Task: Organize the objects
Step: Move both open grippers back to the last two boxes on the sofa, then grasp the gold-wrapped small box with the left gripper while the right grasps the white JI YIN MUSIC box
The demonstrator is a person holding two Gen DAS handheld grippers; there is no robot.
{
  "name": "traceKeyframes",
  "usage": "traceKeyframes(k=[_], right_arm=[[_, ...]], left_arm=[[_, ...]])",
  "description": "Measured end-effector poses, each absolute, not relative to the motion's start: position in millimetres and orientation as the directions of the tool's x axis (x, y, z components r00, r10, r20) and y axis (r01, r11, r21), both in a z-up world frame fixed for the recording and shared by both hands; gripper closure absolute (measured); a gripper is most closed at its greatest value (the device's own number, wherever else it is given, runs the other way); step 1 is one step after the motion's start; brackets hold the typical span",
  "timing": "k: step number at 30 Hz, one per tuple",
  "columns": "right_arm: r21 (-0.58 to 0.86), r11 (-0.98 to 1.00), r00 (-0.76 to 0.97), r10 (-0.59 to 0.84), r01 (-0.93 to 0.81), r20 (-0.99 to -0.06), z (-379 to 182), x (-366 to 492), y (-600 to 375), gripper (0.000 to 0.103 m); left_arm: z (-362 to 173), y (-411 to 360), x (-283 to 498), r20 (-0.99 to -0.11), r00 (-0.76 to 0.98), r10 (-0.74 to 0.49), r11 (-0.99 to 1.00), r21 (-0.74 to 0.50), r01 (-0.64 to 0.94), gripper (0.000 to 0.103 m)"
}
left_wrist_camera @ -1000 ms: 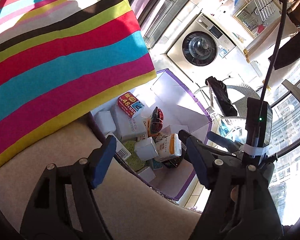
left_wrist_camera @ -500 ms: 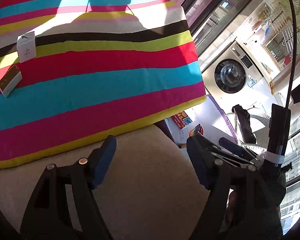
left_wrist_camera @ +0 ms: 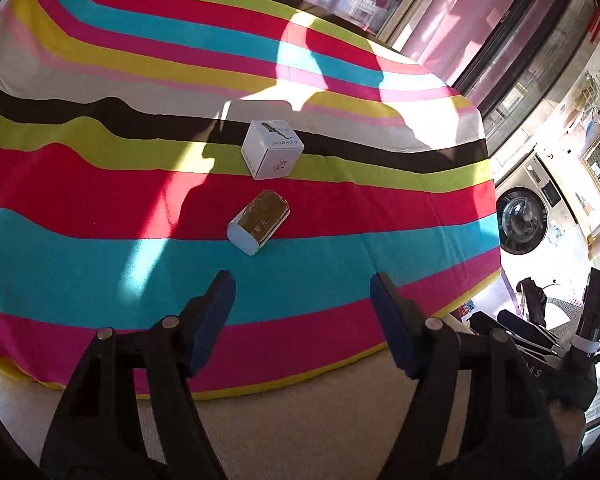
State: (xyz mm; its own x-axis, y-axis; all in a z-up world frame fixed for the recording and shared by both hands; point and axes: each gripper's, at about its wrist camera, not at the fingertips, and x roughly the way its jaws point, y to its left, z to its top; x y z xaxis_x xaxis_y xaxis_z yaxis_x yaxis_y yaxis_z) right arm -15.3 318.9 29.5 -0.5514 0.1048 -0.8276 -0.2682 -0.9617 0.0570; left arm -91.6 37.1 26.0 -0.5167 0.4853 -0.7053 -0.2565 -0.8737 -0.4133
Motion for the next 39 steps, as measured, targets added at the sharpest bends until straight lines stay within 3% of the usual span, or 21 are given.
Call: traceKeyframes(k=[5,12,14,16,20,33,39], right_arm=[[0.052,-0.977,-0.574,0.078,-0.207,-0.815,31,-34,296,0.021],[0.051,-0.984,-0.584,0.058,-0.169,-0.810,30,-53,279,0.021],[0.054,-0.985,-0.587,0.053,-0.163,-0.808,29,-58,276,0.021],[0.057,-0.986,-0.592,0.049,-0.158,-0.804,28,-63,272,0.021],[0.050,-0.989,-0.599,0.045,-0.141,-0.799,26,-78,260,0.021],[-0.008,-0.997,-0.658,-0.045,0.077,-0.752,19,-144,179,0.021],[-0.027,-0.987,-0.675,-0.087,0.157,-0.732,17,-170,156,0.021]], left_arm=[[19,38,-125,-0.729,-0.483,0.485,-0.874,-0.387,-0.294,0.041],[11,51,-148,-0.761,-0.473,0.444,-0.888,-0.304,-0.345,0.043],[5,51,-152,-0.771,-0.467,0.434,-0.892,-0.293,-0.344,0.051],[0,52,-154,-0.781,-0.451,0.432,-0.891,-0.293,-0.346,0.068],[-1,47,-150,-0.768,-0.468,0.437,-0.892,-0.301,-0.338,0.068],[6,-21,-124,-0.673,-0.686,0.276,-0.931,-0.363,-0.019,0.068],[4,-29,-122,-0.665,-0.698,0.267,-0.924,-0.383,0.011,0.068]])
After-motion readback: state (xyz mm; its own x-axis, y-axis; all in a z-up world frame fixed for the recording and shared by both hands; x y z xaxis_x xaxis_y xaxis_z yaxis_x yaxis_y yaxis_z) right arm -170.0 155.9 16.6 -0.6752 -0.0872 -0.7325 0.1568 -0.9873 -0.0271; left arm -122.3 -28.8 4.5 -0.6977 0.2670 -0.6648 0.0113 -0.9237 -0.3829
